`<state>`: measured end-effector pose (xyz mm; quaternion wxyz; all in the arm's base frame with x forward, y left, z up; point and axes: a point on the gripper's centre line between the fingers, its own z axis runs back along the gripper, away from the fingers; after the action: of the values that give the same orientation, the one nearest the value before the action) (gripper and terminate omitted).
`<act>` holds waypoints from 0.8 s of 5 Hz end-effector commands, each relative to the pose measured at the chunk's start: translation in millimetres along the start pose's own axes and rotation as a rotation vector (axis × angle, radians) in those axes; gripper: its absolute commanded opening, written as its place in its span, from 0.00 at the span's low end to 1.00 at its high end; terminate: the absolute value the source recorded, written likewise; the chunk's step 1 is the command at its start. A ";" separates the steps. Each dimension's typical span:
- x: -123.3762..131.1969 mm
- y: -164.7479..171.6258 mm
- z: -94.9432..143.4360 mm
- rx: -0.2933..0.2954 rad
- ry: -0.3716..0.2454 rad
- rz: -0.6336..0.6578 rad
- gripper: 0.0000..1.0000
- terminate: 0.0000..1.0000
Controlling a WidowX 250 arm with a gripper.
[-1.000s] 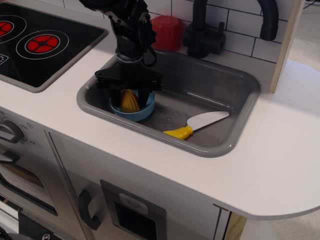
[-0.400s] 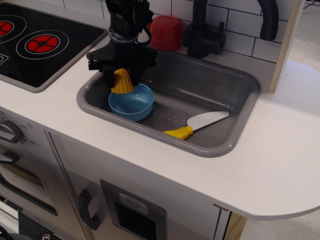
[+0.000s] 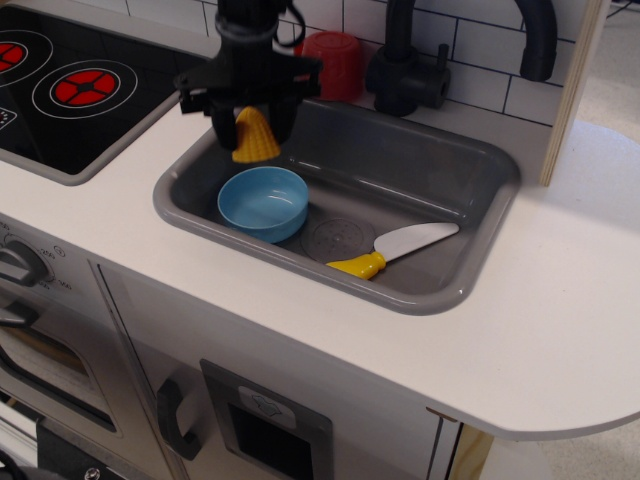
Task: Take corn out of bowl sink
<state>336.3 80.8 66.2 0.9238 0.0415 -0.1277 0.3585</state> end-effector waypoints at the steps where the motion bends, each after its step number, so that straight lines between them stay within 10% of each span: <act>1: -8.6 -34.9 30.6 -0.061 -0.055 0.005 0.00 0.00; 4: -12.9 -71.3 -20.6 0.034 -0.158 0.042 0.00 0.00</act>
<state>375.4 21.4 27.1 0.9069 0.0936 -0.1725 0.3729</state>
